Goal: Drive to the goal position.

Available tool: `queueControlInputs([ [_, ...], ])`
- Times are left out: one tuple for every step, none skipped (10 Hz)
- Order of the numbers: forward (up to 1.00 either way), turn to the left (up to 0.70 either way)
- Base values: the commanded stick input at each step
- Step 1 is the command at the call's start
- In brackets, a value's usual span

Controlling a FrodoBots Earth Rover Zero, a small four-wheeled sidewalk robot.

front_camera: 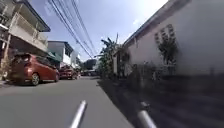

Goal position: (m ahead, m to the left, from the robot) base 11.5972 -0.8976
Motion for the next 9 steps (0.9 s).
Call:
queueControlInputs([
  [1.0,0.0],
  [1.0,0.0],
  [1.0,0.0],
  [1.0,0.0],
  [1.0,0.0],
  [1.0,0.0],
  [1.0,0.0],
  [1.0,0.0],
  [1.0,0.0],
])
